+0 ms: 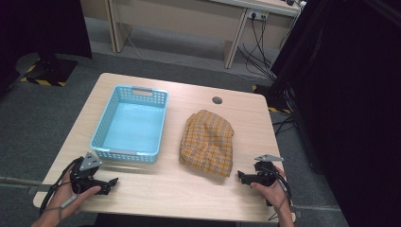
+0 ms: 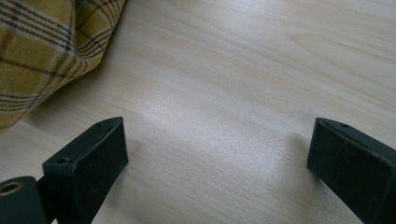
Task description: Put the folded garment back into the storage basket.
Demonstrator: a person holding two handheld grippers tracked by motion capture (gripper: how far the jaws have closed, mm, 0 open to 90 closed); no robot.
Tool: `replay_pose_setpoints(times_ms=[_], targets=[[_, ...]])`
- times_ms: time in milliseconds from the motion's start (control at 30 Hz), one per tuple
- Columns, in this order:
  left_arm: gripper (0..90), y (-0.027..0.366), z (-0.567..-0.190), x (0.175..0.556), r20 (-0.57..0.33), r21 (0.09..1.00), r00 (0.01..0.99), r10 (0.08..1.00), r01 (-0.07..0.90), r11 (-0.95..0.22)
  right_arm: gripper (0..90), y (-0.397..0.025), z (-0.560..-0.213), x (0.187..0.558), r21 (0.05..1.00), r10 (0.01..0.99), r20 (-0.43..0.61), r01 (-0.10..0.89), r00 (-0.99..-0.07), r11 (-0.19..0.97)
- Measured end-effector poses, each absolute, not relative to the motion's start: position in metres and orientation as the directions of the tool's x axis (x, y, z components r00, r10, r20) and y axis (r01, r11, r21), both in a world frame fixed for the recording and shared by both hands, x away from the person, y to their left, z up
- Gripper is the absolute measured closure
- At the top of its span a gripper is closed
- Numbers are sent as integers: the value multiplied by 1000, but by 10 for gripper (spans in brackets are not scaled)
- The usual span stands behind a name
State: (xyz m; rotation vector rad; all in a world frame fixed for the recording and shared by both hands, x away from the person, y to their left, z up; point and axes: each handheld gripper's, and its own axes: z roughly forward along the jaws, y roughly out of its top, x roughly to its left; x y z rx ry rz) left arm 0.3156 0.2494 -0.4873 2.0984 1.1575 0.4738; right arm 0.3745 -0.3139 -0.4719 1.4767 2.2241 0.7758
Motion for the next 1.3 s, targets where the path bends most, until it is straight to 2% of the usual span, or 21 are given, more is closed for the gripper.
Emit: replay_pose_setpoints(times_ms=[633, 1300], targets=[[0, 249, -488, 316, -11, 717, 537, 844, 592, -367, 53, -314, -471, 374, 613, 917, 10, 727, -399, 310], [0, 249, -488, 316, -11, 717, 537, 843, 592, -367, 64, -310, -454, 370, 648, 905, 89, 714, -416, 264]])
